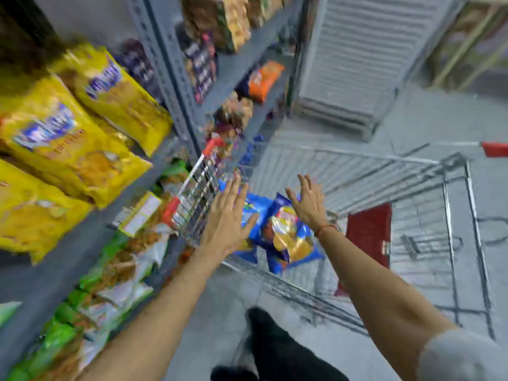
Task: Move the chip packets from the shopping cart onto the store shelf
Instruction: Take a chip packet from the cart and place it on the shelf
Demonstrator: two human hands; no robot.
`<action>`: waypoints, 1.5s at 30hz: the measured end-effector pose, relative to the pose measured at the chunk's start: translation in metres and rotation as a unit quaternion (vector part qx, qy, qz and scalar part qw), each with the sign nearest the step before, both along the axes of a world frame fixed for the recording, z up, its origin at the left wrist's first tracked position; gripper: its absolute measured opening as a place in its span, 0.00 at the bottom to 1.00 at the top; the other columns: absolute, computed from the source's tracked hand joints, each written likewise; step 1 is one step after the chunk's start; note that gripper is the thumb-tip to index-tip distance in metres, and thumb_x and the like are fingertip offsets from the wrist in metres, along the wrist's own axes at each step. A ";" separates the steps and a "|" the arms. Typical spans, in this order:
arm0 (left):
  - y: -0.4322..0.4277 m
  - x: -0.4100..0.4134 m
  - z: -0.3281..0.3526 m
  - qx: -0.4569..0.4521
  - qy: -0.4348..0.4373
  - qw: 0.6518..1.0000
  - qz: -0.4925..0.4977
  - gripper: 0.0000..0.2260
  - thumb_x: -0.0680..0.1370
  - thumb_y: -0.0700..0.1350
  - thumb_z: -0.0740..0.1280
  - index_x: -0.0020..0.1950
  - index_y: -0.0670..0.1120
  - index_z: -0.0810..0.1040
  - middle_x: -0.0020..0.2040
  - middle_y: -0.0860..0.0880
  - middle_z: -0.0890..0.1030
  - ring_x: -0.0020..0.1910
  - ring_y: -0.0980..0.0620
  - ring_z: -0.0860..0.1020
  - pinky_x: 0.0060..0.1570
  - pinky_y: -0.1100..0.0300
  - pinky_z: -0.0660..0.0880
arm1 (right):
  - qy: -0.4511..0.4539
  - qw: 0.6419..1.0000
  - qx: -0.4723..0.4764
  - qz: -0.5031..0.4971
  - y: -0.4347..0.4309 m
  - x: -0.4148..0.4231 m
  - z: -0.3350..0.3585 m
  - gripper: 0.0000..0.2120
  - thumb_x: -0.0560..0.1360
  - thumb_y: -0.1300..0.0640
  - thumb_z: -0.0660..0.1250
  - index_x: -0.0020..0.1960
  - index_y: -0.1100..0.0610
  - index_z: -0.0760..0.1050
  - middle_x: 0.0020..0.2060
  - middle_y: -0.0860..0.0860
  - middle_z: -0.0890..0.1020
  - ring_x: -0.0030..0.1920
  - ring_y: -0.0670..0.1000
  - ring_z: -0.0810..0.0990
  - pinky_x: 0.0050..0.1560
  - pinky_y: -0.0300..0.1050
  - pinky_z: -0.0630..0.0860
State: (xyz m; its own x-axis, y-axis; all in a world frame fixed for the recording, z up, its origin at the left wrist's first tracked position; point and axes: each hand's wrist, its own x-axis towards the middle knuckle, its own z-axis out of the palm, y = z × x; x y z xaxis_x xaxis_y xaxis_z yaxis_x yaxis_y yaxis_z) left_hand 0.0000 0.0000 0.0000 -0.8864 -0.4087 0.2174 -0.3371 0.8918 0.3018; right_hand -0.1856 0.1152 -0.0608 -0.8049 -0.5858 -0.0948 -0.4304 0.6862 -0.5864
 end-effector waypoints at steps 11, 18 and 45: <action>0.035 0.009 -0.084 0.148 -0.088 0.985 0.001 0.22 0.73 0.56 0.57 0.53 0.41 0.81 0.52 0.41 0.83 0.54 0.44 0.80 0.54 0.55 0.72 | -0.393 0.885 0.017 -0.250 0.047 0.009 -0.185 0.27 0.56 0.33 0.76 0.40 0.53 0.74 0.35 0.49 0.76 0.29 0.43 0.73 0.32 0.37 0.72; 0.035 0.010 -0.081 0.135 -0.117 0.984 0.010 0.21 0.74 0.56 0.54 0.50 0.46 0.81 0.47 0.47 0.84 0.49 0.46 0.81 0.41 0.55 0.75 | -0.460 0.823 -0.073 -0.325 0.011 0.032 -0.144 0.22 0.73 0.57 0.72 0.63 0.63 0.71 0.50 0.53 0.79 0.29 0.41 0.80 0.22 0.32 0.71; -0.033 0.099 0.132 0.013 0.167 0.972 0.165 0.19 0.75 0.52 0.59 0.55 0.39 0.79 0.56 0.41 0.81 0.57 0.45 0.77 0.59 0.60 0.65 | -0.385 0.859 -0.335 -0.035 -0.078 0.075 0.136 0.20 0.64 0.64 0.78 0.55 0.62 0.79 0.47 0.54 0.84 0.33 0.39 0.82 0.34 0.30 0.78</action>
